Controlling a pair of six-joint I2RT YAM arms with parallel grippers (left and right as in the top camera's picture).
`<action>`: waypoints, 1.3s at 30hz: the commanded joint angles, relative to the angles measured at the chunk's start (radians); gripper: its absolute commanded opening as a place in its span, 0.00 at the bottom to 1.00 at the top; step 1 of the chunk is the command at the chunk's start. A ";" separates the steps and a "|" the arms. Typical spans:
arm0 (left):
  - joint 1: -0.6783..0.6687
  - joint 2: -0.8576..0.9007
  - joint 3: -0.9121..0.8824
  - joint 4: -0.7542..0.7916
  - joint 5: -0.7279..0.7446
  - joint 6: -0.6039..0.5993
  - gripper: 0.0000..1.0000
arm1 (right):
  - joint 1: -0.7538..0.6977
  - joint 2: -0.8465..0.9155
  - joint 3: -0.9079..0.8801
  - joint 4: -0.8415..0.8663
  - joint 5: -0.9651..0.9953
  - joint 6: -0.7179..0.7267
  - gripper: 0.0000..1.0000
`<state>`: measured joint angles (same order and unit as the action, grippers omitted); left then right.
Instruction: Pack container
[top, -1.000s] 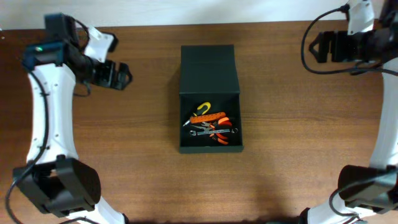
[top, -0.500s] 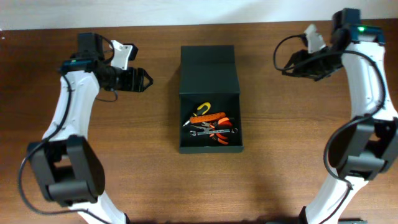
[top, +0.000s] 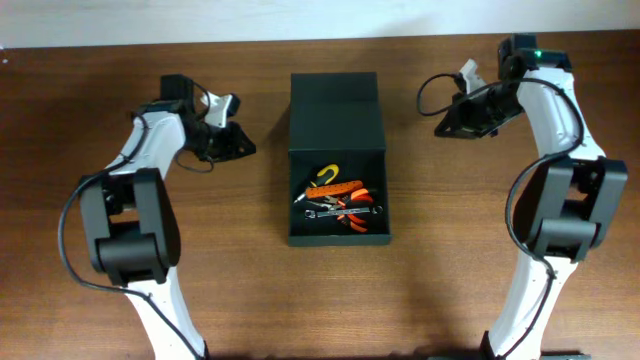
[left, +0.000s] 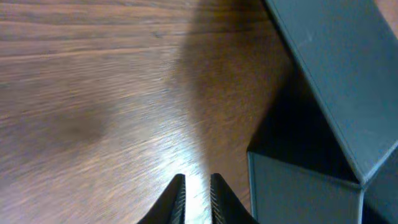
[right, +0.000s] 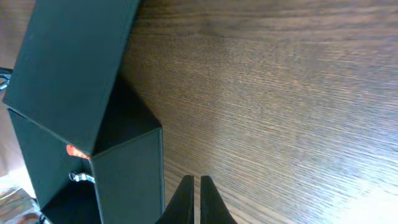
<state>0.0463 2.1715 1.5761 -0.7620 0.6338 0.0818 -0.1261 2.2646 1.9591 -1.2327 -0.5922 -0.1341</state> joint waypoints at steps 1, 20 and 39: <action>-0.041 0.027 -0.001 0.028 0.034 -0.027 0.13 | 0.013 0.041 -0.003 0.000 -0.063 -0.003 0.04; -0.080 0.094 0.000 0.175 0.143 -0.127 0.08 | 0.093 0.174 -0.003 0.035 -0.172 -0.003 0.04; -0.112 0.172 0.008 0.321 0.220 -0.250 0.08 | 0.097 0.217 -0.003 0.079 -0.314 -0.006 0.04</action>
<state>-0.0601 2.3272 1.5764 -0.4477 0.8204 -0.1410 -0.0353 2.4653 1.9591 -1.1606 -0.8669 -0.1341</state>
